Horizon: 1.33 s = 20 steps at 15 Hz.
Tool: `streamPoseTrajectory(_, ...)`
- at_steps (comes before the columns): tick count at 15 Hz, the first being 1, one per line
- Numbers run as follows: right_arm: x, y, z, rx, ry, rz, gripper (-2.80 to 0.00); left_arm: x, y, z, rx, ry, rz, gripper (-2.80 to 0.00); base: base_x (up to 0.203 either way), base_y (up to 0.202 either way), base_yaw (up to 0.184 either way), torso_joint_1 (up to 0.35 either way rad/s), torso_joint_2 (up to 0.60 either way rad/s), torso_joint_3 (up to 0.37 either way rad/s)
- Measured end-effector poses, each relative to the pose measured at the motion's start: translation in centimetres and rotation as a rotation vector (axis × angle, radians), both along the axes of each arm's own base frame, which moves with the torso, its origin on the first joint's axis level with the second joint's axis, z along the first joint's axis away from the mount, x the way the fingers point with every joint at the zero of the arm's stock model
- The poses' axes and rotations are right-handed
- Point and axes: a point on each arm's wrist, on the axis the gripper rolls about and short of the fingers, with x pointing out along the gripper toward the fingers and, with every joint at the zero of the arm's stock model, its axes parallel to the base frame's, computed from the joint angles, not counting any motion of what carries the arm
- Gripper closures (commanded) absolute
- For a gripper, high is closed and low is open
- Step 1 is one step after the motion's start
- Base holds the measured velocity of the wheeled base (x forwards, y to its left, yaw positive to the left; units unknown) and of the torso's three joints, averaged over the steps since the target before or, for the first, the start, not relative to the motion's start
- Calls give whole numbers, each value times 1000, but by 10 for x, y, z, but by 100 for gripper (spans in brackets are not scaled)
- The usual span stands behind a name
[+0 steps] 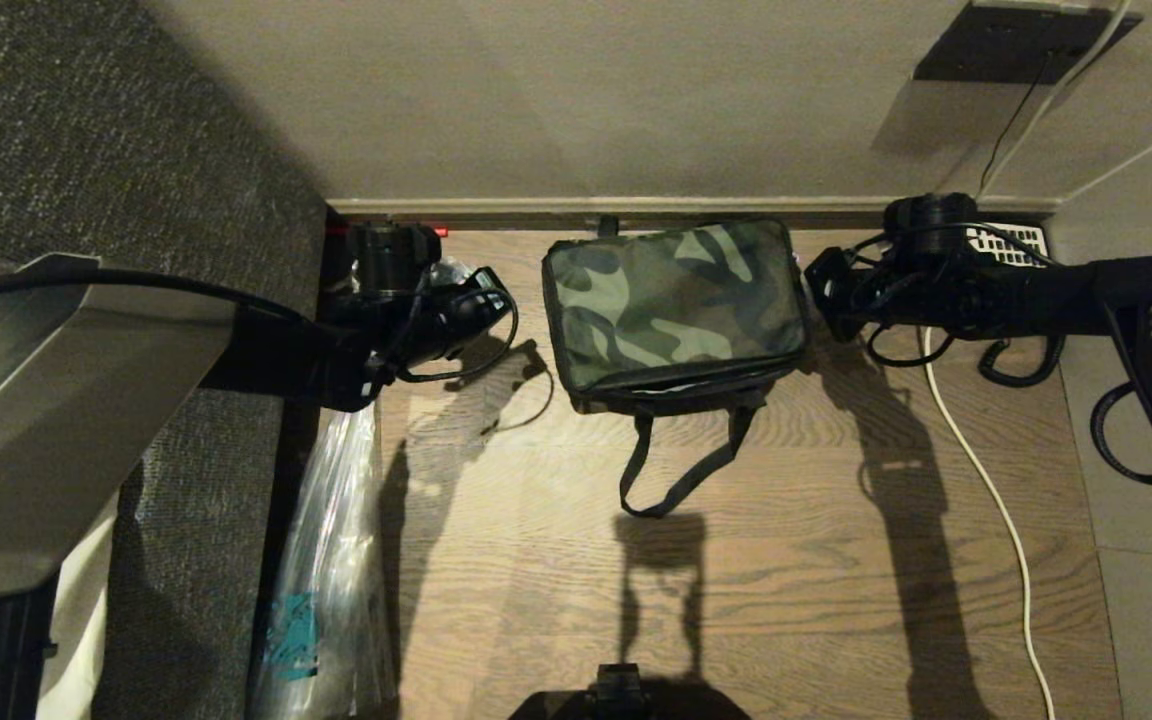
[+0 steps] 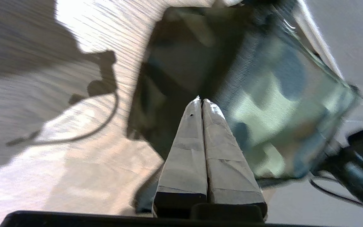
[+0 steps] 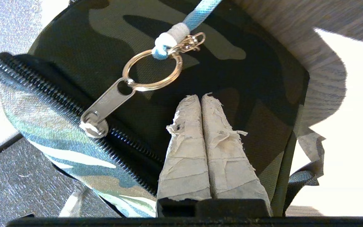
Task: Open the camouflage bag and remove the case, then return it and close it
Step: Open the top of the storage box
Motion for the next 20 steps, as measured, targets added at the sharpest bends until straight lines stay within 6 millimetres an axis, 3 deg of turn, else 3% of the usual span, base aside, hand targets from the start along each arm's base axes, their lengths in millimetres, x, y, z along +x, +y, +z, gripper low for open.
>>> streamPoseTrajectory(4, 0, 0, -1, 3, 2, 5, 0, 21, -7, -19, 4, 6, 0, 0, 0, 0, 0, 0, 0, 0)
streamPoseTrajectory(11, 1, -1, -4, 11, 13, 8, 0, 48, -52, -55, -11, 4, -61, 0, 0, 0, 0, 0, 0, 0)
streamPoseTrajectory(16, 1, -1, -7, 11, 27, 9, 0, 53, -57, -72, -6, 23, -66, 0, 0, 0, 0, 0, 0, 0)
streamPoseTrajectory(20, 0, 0, -9, 16, 50, 11, 0, 53, -58, -72, -7, 26, -69, 0, 0, 0, 0, 0, 0, 0)
